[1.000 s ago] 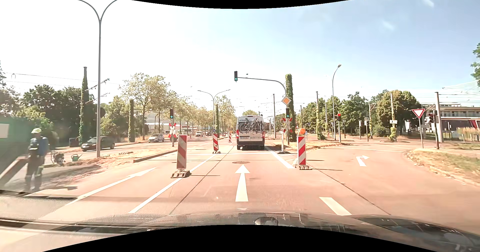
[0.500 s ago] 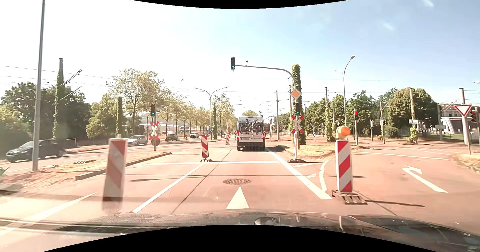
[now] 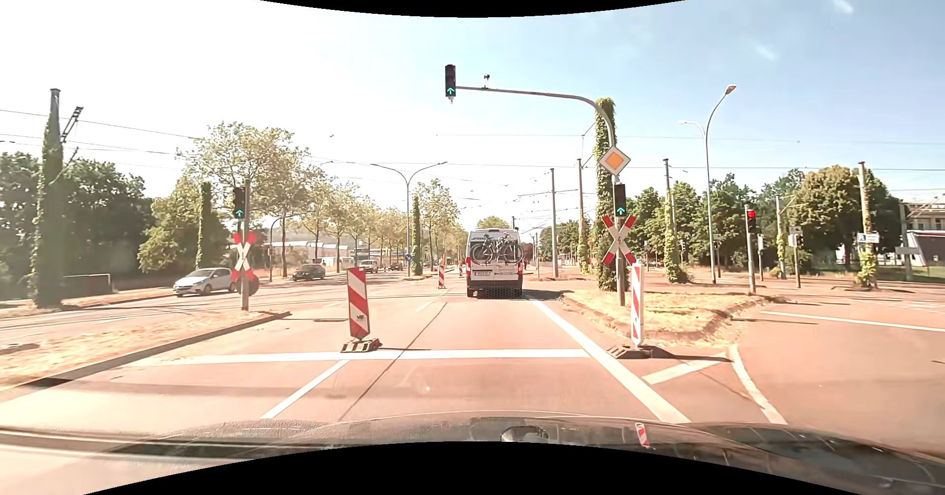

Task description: Follow the waypoints while adhering to traffic rules and regulations

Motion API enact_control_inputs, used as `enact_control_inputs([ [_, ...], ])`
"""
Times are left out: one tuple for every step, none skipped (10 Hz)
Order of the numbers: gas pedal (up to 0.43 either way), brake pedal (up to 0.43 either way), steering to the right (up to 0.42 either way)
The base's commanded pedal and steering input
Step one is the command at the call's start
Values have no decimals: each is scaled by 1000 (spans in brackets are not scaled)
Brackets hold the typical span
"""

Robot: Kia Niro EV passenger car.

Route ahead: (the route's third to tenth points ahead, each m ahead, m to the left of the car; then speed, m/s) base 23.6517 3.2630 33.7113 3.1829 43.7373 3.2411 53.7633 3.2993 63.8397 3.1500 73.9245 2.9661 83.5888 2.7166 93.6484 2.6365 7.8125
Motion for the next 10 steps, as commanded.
enact_control_inputs([
  [59, 0, -1],
  [59, 0, -1],
  [59, 0, -1],
  [59, 0, 0],
  [59, 0, 0],
  [59, 0, 0],
  [59, 0, 0],
  [59, 0, 0],
  [59, 0, 0],
  [59, 0, 0],
])
